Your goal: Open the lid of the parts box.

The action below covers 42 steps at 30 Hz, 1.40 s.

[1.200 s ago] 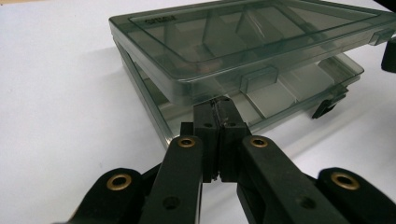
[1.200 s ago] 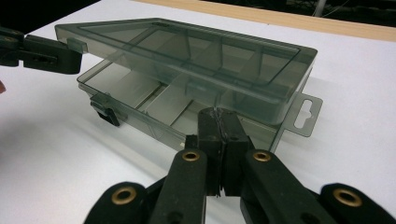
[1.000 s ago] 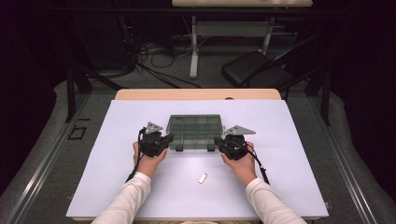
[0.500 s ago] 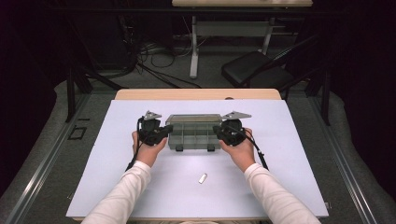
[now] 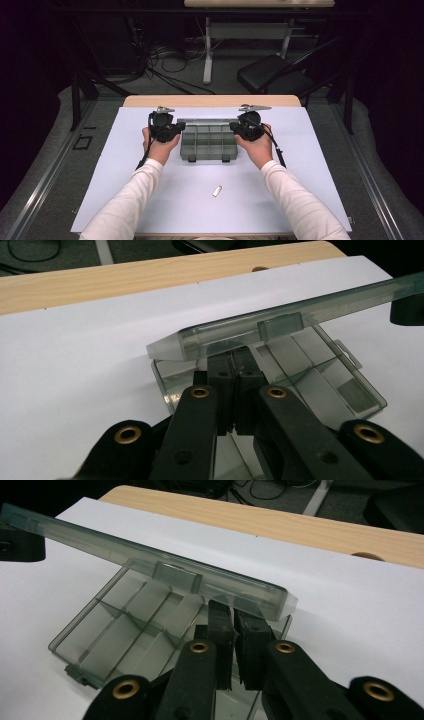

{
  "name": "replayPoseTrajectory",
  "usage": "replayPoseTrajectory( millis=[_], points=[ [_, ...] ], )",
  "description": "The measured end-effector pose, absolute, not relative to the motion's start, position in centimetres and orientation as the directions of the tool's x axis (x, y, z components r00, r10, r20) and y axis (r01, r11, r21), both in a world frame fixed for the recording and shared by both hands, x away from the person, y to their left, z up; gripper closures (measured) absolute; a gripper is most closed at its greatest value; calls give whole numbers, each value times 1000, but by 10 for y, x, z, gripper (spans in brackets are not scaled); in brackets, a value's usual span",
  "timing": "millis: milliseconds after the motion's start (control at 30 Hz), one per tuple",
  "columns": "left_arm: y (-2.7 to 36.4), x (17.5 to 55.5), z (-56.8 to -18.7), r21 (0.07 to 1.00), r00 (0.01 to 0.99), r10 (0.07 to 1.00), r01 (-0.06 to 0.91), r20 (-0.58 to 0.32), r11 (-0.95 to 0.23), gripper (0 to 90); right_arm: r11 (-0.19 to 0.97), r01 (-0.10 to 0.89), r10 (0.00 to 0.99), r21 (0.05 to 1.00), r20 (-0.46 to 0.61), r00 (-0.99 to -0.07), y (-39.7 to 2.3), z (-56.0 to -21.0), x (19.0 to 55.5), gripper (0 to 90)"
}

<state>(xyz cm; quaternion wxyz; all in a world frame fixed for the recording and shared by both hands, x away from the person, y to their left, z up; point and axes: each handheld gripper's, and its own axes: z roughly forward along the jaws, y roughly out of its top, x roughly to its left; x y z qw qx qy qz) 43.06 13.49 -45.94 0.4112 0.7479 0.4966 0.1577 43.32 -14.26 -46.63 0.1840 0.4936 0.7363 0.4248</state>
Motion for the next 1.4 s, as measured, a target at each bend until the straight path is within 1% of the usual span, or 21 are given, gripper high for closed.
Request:
replayPoseTrajectory(
  millis=[200, 400, 600, 1033, 1167, 1400],
  points=[
    [132, 439, -457, 770, 438, 882, 619, -175, -154, 893, 148, 569, 888, 809, 144, -436, -143, -464, 439, 863],
    [132, 449, -454, 765, 427, 883, 630, -196, -135, 894, 139, 557, 889, 819, 144, -434, -141, -459, 444, 858],
    [132, 453, -452, 767, 414, 891, 628, -186, -132, 894, 134, 552, 890, 823, 145, -433, -138, -457, 449, 856],
    [131, 455, -449, 798, 414, 898, 587, -150, -138, 893, 122, 529, 896, 840, 136, -423, -135, -456, 454, 845],
    [134, 457, -448, 799, 412, 897, 587, -157, -130, 893, 122, 528, 897, 840, 135, -422, -136, -457, 455, 831],
    [134, 458, -448, 802, 397, 905, 584, -152, -121, 893, 144, 509, 890, 849, 113, -441, -137, -459, 450, 777]
  ],
)
